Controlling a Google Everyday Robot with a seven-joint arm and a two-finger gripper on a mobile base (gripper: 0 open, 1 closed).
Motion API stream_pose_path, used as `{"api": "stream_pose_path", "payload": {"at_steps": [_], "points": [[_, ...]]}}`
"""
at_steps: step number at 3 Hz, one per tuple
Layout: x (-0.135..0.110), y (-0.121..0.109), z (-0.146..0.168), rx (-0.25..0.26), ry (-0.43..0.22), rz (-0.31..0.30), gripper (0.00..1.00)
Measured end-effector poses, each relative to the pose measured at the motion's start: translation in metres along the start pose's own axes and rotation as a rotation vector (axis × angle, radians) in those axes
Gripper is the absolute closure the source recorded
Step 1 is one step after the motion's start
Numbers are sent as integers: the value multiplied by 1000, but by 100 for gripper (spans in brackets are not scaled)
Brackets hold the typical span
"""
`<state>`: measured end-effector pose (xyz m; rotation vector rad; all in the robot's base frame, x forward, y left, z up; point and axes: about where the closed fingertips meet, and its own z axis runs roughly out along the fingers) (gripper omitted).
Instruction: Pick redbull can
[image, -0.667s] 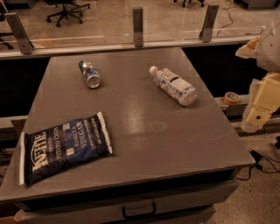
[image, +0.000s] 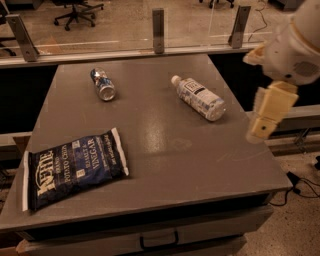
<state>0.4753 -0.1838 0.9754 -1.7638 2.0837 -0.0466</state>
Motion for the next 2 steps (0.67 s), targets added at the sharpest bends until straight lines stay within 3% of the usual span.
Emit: {"api": "stream_pose_path", "payload": {"at_steps": [1,2], "points": [[-64,-26,37,-10,-102,-76,0],[-152,-48,72,-17,-213,-154,0]]}}
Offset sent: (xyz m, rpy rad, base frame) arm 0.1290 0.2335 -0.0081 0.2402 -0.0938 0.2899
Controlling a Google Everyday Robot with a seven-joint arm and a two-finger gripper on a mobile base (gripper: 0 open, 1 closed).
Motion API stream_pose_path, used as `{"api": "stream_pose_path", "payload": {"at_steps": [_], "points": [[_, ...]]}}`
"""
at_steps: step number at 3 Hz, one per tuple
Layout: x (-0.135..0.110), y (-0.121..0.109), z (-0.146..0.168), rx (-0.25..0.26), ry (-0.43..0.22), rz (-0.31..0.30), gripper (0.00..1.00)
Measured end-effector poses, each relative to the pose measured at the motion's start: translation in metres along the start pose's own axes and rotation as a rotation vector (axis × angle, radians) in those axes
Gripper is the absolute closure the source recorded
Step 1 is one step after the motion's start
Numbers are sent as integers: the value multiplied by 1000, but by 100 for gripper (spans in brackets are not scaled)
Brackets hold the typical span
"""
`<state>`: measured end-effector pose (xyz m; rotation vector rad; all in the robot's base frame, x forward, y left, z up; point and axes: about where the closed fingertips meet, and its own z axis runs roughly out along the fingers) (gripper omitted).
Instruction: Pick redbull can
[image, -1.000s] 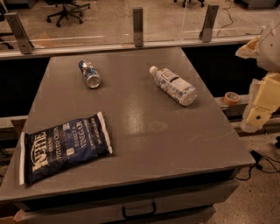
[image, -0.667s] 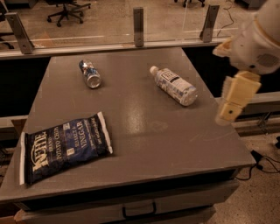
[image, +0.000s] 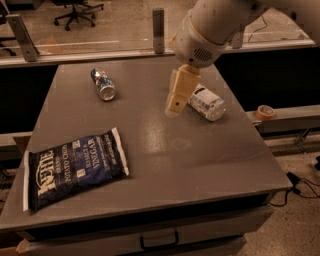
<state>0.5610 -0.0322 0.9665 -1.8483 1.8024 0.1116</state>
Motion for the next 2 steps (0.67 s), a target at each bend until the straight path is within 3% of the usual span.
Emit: {"api": "stream_pose_path", "payload": {"at_steps": [2], "points": [[7,5,-12,15,-17,10,0]]}}
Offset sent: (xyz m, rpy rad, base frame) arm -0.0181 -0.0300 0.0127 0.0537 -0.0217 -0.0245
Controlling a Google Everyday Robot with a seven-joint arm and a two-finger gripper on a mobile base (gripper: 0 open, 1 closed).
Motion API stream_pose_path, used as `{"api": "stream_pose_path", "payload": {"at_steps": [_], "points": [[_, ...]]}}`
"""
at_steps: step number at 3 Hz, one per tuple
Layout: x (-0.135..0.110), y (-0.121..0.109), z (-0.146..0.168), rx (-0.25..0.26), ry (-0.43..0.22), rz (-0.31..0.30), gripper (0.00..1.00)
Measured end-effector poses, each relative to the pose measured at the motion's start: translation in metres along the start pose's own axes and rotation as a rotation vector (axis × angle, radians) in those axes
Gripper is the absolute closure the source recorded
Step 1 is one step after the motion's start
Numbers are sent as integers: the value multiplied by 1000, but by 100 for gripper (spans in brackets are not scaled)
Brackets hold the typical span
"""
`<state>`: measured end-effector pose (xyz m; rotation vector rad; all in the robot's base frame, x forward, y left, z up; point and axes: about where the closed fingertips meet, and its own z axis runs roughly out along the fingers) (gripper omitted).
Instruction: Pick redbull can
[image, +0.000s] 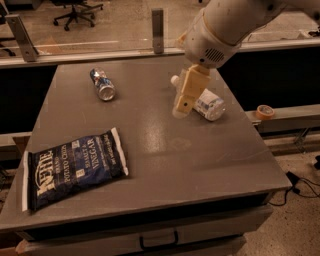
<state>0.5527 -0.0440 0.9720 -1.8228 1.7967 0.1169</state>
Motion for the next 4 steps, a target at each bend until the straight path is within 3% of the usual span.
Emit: {"api": "stream_pose_path", "payload": {"at_steps": [1,2,3,4], "points": [[-3,-18,23,32,-80,74,0],[-23,-69,59,96,-180,139,0],[-54,-118,102,124,-271,202,0],[-93,-144,138,88,-342,248,0]]}}
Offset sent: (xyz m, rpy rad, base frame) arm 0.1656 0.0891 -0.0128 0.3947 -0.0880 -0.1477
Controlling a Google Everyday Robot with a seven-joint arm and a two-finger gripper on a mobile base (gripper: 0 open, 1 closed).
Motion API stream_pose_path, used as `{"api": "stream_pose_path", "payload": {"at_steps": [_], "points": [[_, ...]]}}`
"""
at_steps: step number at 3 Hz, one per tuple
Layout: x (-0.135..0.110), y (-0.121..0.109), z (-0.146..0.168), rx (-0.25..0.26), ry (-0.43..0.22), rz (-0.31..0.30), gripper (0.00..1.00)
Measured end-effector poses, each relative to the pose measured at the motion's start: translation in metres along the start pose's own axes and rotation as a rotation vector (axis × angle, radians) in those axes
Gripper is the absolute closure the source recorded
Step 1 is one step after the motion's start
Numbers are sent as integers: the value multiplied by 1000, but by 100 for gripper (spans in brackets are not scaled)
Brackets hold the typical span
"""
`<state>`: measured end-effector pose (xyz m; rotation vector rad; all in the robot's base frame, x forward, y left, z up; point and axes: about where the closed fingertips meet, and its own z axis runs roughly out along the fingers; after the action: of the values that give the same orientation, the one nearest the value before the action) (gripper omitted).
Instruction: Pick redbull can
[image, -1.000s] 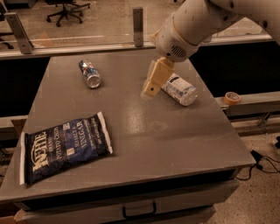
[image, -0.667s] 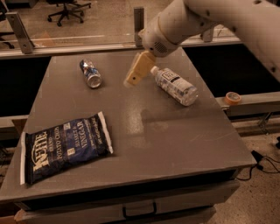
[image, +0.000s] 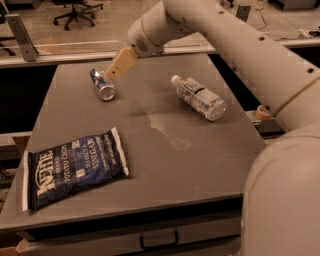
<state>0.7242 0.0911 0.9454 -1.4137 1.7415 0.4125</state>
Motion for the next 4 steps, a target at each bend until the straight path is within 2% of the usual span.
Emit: {"api": "stream_pose_path", "payload": {"at_steps": [1,2,3,4], "points": [[-21,7,46,-53,-15,75,0],[-19,13,78,-75,6,199,0],[-5,19,100,-63,57,339,0],[17,19,117,-36,113,447,0]]}}
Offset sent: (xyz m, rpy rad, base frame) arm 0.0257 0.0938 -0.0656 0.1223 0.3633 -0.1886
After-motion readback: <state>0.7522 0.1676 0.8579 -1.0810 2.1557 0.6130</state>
